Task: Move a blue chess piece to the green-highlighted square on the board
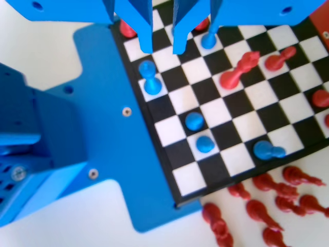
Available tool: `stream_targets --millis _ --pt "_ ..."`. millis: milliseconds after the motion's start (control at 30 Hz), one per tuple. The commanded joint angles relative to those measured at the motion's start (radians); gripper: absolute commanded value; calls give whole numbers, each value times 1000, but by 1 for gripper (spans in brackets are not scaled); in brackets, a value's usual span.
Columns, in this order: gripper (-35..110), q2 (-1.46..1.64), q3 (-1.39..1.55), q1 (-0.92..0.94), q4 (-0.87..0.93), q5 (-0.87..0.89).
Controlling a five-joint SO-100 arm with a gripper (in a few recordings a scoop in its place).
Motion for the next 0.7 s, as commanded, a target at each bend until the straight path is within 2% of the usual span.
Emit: stream_targets --millis 0,667 --pt "10 31 17 -29 -20 -2" --pt "14 17 196 -101 -241 25"
